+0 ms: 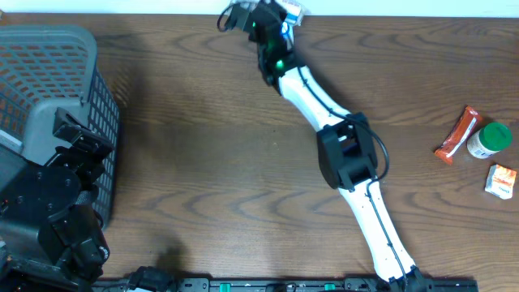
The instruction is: Scan the item barcode
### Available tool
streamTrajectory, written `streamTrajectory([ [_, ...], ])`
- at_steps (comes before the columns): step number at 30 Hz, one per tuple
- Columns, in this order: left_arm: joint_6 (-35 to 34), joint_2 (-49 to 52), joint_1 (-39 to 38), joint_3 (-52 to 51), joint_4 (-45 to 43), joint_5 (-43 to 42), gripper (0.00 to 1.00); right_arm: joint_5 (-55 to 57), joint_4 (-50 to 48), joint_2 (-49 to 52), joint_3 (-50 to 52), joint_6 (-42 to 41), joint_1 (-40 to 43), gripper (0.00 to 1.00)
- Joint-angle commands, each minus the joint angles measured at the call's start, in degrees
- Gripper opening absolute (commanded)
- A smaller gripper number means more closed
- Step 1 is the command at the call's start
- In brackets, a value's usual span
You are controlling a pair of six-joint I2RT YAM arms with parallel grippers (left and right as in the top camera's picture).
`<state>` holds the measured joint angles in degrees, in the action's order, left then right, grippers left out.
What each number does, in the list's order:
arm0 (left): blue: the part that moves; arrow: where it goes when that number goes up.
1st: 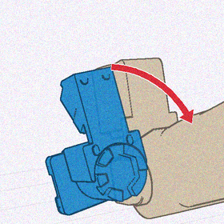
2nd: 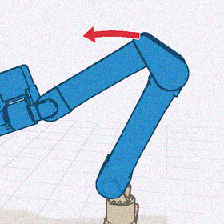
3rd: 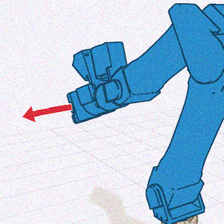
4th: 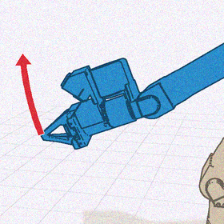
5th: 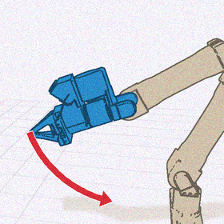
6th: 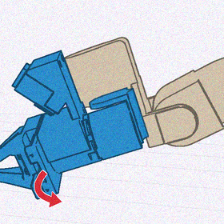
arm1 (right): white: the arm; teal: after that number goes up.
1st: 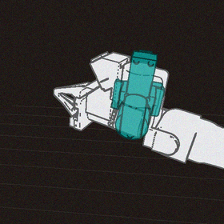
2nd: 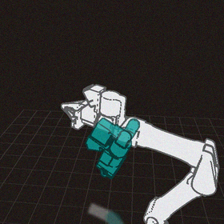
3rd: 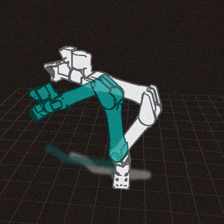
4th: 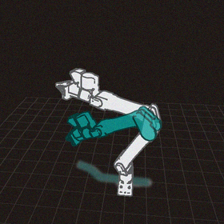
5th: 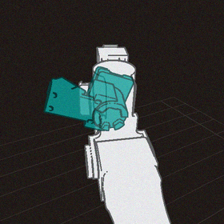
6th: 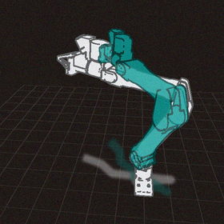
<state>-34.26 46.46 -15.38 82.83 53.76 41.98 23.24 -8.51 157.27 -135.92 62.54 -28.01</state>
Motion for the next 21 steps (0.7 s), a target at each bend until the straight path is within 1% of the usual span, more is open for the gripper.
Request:
streamTrajectory([
  [1, 0.76, 0.00, 0.35, -0.15, 0.02, 0.72, 1.00, 0.44, -1.27, 1.33, -0.48, 4.28, -1.49, 0.18],
  [8, 0.76, 0.00, 0.35, -0.15, 0.02, 0.72, 1.00, 1.75, -0.13, 0.85, -0.50, 4.39, -1.84, 0.15],
  [13, 0.76, 0.00, 0.35, -0.15, 0.02, 0.72, 1.00, 5.60, 7.74, -0.72, -0.50, 3.61, -1.84, 0.13],
  [14, 0.76, 0.00, 0.35, -0.15, 0.02, 0.72, 1.00, 6.12, 10.40, -1.44, -0.50, 0.94, -1.81, 0.11],
  [15, 0.76, 0.00, 0.35, -0.15, 0.02, 0.72, 1.00, 6.29, 13.62, -2.56, -0.50, -2.93, -1.84, 0.11],
  [16, 0.76, 0.00, 0.35, -0.15, 0.02, 0.72, 1.00, 6.36, 15.78, -3.30, -0.50, -5.07, -2.01, 0.11],
  [17, 0.76, 0.00, 0.35, -0.15, 0.02, 0.72, 1.00, 6.71, 17.42, -4.02, -0.50, -6.62, -2.25, 0.09],
  [21, 0.76, 0.00, 0.35, -0.15, 0.02, 0.72, 1.00, 7.37, 25.92, -7.63, -0.50, -11.74, -3.76, 0.11],
])
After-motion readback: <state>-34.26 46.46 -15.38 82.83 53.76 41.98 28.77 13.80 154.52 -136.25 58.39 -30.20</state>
